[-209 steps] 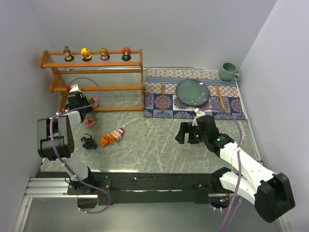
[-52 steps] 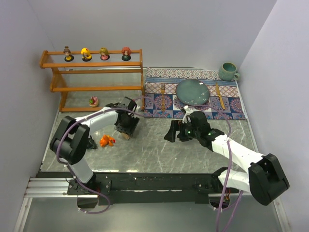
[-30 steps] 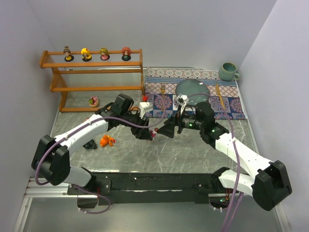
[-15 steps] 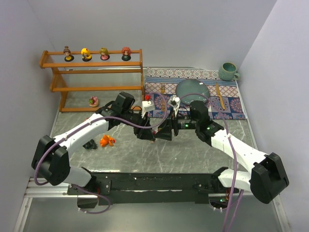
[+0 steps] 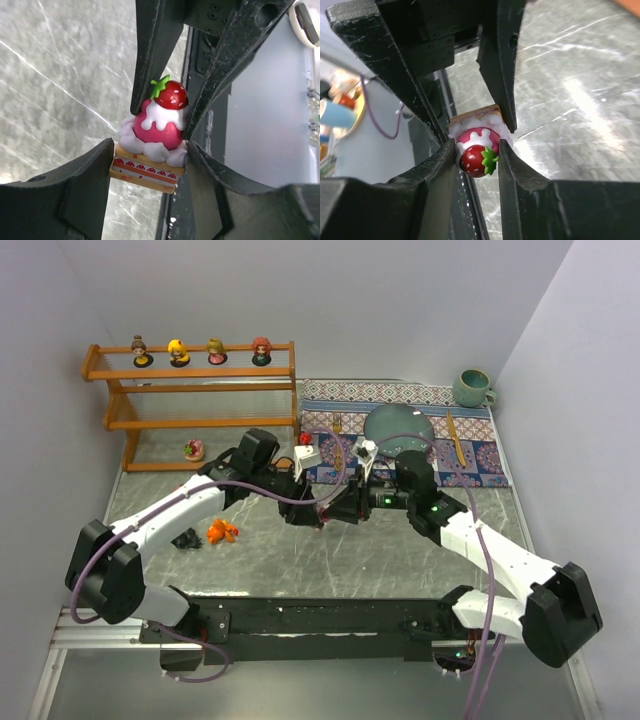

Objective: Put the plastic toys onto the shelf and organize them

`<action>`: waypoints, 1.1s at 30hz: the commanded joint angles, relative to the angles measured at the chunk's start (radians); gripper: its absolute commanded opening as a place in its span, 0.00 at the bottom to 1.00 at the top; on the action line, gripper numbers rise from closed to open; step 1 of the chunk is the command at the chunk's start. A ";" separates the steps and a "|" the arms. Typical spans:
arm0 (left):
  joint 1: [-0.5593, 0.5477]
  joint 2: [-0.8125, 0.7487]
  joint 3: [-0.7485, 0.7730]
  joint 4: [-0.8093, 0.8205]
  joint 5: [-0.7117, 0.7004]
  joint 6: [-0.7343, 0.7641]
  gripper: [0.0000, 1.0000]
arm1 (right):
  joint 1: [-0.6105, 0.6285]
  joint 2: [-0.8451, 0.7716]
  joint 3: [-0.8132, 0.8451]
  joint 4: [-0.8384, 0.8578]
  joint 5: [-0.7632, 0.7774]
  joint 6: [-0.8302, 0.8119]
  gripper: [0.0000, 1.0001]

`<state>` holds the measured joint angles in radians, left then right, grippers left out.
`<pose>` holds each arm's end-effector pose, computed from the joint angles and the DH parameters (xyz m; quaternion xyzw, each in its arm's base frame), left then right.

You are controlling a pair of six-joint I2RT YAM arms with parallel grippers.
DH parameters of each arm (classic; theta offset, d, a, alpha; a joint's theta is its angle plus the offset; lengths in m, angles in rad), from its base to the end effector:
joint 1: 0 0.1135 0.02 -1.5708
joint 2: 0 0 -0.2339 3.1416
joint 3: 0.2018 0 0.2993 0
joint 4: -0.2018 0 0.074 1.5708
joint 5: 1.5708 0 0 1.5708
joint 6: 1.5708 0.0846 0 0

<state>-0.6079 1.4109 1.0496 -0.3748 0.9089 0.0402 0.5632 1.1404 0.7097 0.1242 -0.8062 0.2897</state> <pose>0.2669 -0.2670 0.2123 0.4302 0.7220 -0.4872 0.2372 0.2551 0.2333 0.2182 -0.3308 0.7036 0.5129 0.3639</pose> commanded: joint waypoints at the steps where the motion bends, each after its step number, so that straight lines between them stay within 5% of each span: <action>1: -0.006 -0.090 -0.031 0.160 -0.190 -0.081 0.60 | 0.007 -0.091 -0.004 -0.032 0.203 0.063 0.00; 7: -0.096 -0.271 -0.174 0.312 -0.600 -0.111 0.91 | 0.030 -0.114 0.062 -0.234 0.508 0.198 0.00; 11: -0.162 -0.360 -0.256 0.437 -0.783 -0.109 0.96 | 0.040 -0.082 0.149 -0.368 0.627 0.311 0.00; 22: -0.331 -0.293 -0.290 0.557 -0.895 0.039 0.99 | 0.142 -0.008 0.318 -0.581 0.795 0.402 0.00; 33: -0.346 -0.181 -0.252 0.560 -0.877 0.099 0.92 | 0.168 -0.013 0.343 -0.592 0.786 0.394 0.00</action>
<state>-0.9489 1.2064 0.7521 0.1387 0.0364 0.0998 0.7204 1.1381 0.9920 -0.4858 -0.0441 0.6724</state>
